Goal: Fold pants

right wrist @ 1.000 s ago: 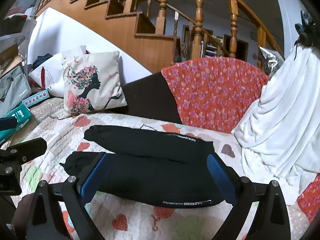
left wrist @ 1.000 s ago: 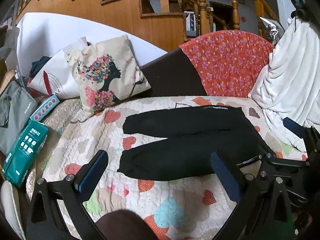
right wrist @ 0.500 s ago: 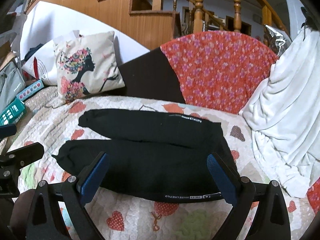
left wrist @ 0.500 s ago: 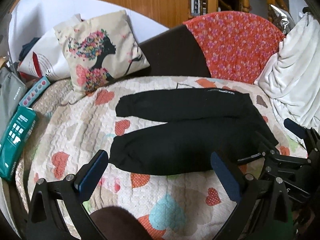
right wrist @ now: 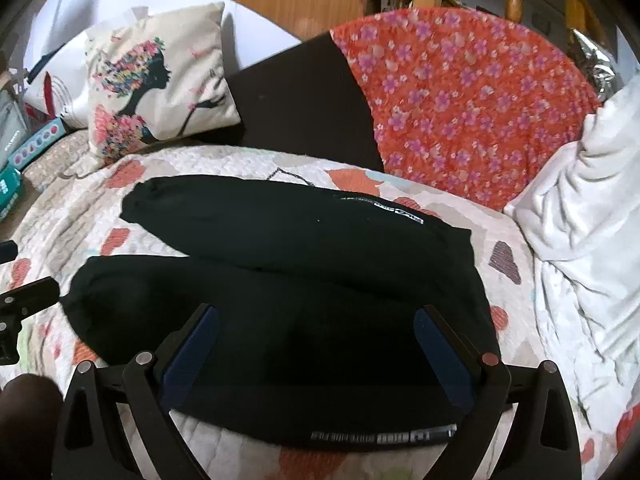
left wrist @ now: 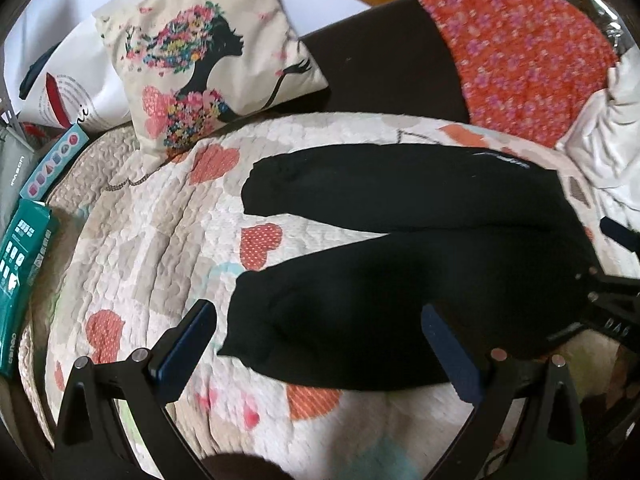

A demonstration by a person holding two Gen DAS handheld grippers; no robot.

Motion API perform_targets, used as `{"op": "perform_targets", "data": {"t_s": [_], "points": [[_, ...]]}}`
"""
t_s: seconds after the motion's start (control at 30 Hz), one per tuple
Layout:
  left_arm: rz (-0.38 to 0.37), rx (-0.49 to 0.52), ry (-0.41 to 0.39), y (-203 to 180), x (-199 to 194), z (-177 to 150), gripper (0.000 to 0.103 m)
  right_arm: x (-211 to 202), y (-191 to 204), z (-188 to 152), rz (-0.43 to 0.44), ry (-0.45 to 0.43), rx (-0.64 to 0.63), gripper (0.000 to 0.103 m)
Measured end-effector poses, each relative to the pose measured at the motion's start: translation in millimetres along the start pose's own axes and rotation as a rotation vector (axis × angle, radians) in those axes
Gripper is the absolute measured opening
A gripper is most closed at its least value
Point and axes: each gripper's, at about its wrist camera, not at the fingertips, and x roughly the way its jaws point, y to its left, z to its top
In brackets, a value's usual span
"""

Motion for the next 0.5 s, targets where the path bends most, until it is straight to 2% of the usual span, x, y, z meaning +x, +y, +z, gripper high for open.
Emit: {"op": "perform_targets", "data": {"t_s": [0.27, 0.4, 0.5], "points": [[0.017, -0.001, 0.046, 12.6, 55.1, 23.4, 0.102, 53.8, -5.9, 23.4, 0.024, 0.048, -0.002, 0.100], [-0.022, -0.024, 0.051, 24.4, 84.9, 47.9, 0.102, 77.3, -11.6, 38.0, 0.055, 0.059, -0.019, 0.100], [-0.088, -0.052, 0.056, 35.8, 113.9, 74.8, 0.102, 97.6, -18.1, 56.6, 0.109, 0.060, -0.039, 0.100]]}}
